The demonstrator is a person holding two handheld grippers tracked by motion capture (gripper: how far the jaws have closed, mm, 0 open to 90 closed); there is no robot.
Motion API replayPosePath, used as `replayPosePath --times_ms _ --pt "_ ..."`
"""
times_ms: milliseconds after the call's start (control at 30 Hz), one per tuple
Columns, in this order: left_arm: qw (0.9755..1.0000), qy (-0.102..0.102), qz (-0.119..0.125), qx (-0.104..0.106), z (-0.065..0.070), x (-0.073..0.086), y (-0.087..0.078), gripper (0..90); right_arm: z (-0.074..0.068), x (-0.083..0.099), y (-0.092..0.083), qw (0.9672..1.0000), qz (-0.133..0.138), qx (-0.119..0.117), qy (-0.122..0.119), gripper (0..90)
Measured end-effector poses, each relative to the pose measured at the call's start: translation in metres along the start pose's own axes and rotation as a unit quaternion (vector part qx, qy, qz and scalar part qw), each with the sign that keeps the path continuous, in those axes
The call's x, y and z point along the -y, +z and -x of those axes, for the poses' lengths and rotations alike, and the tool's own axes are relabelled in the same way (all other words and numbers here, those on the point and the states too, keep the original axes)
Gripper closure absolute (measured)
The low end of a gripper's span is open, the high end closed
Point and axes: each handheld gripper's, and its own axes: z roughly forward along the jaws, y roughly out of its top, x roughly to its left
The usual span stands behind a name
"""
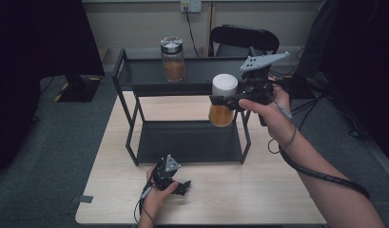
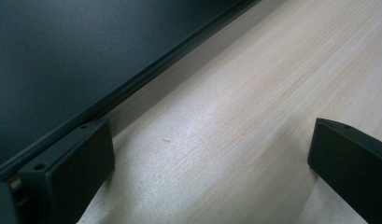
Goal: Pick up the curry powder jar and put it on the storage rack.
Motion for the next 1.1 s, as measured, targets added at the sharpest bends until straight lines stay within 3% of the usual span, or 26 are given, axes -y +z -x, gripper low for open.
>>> replayPosePath --times_ms 167,667,1100 --pt "1.0000 0.000 -0.001 0.000 0.000 0.000 0.000 0.0 -0.002 -0.019 -0.004 0.9999 -0.008 0.009 -0.011 34.2" --pt "1.0000 0.002 -0.002 0.000 0.000 -0.001 0.000 0.0 0.000 -0.059 -0.014 0.9996 0.002 0.027 -0.005 34.2" --pt "1.0000 0.002 -0.002 0.000 0.000 -0.001 0.000 0.0 0.007 -0.085 -0.002 0.9983 0.009 0.056 0.009 34.1"
